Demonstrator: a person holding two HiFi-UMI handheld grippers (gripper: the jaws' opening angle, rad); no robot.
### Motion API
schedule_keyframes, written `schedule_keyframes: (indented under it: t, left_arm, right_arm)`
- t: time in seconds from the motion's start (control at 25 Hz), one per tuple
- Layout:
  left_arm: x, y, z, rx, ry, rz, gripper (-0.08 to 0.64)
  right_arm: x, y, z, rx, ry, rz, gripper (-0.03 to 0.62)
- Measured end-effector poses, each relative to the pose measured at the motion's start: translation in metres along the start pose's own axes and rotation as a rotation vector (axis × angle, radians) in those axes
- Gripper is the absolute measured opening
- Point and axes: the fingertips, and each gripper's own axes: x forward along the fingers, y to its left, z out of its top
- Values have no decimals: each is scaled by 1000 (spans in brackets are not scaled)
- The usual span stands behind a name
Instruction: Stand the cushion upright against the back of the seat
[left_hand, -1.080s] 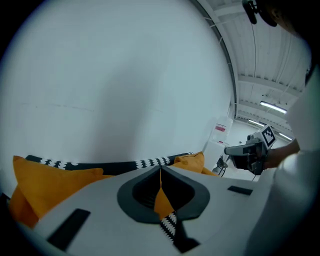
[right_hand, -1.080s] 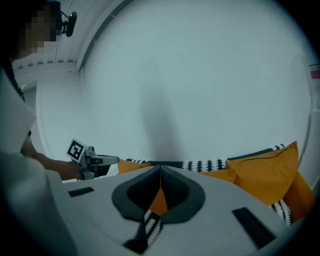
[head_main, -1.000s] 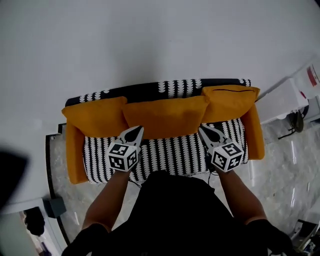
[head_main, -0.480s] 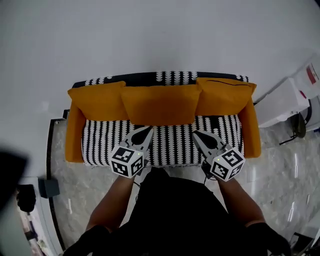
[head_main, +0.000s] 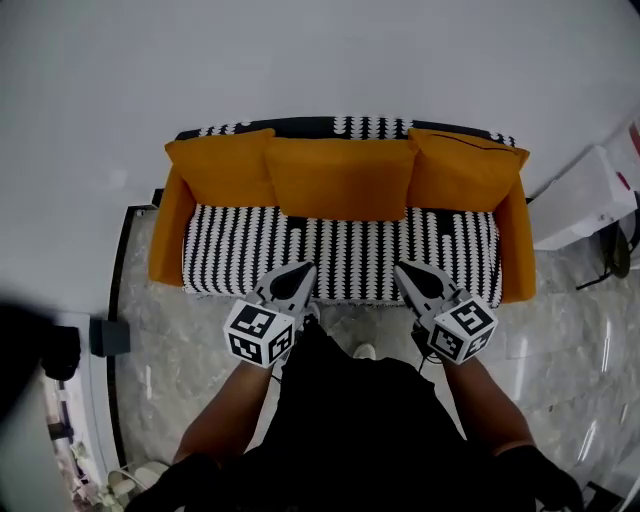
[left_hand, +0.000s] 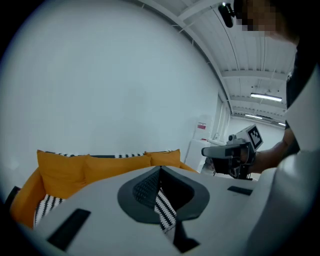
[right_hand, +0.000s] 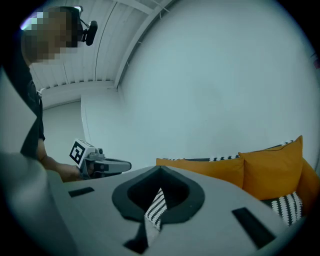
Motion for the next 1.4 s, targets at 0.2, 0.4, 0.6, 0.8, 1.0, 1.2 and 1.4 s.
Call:
schedule_keyframes:
  t: [0.2, 0.4, 0.6, 0.8, 1.0, 1.2, 1.4]
  left_arm:
    - [-32, -4, 14, -40, -59, 36, 16]
    - [-62, -9, 28, -4, -85, 25, 16]
    - [-99, -1, 21, 15, -84, 9, 16]
    - [-139, 18, -6, -54, -51, -14, 17]
    - [-170, 21, -21, -69, -53, -79, 17]
    - [-182, 9, -28, -30, -49, -155, 16]
    - [-187, -2, -31, -12, -52, -184, 15]
  right_arm:
    - [-19, 22, -8, 9, 0, -10, 37]
    - [-19, 45, -8, -10, 8, -27, 37]
    - [-8, 83, -10, -14, -7, -63, 36]
    - [-6, 133, -19, -7, -19, -112, 35]
    - [-10, 174, -39, -16, -5, -166, 35]
    - [-22, 194, -44, -3, -35, -223, 35]
    - [-34, 198, -49, -1, -43, -240, 35]
